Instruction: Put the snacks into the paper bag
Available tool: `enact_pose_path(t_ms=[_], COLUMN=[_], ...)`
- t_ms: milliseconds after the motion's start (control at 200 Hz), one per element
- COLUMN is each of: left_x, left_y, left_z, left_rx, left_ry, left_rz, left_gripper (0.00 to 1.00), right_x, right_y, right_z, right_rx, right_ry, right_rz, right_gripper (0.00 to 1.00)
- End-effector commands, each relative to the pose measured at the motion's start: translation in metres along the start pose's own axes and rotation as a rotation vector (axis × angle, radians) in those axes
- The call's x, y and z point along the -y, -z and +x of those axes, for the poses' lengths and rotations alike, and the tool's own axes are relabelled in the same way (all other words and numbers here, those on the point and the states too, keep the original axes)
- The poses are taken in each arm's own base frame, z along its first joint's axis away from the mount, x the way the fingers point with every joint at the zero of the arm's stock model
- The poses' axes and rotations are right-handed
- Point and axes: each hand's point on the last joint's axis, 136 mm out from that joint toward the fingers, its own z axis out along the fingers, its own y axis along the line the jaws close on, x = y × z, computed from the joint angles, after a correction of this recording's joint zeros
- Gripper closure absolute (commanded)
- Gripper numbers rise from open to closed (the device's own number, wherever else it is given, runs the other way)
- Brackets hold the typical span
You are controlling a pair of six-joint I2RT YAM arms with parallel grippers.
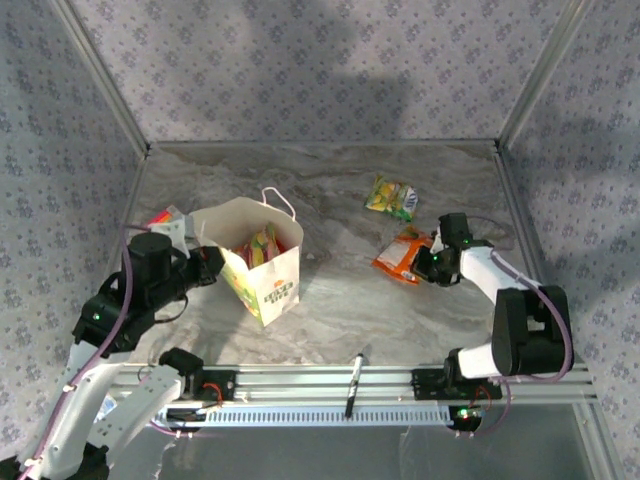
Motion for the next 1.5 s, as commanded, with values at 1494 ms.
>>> enact_pose_path(t_ms=[1494], left_x=[-0.004], left_y=[0.028], left_z=[-0.002], left_rx=[0.078], left_ry=[-0.014], left_rz=[0.015], left_gripper=[0.96], right_x=[-0.293], right_y=[0.292], right_z=[-0.018], right_rx=[0.595], right_ry=[0.878], right_rz=[-0.291], right_gripper=[1.00])
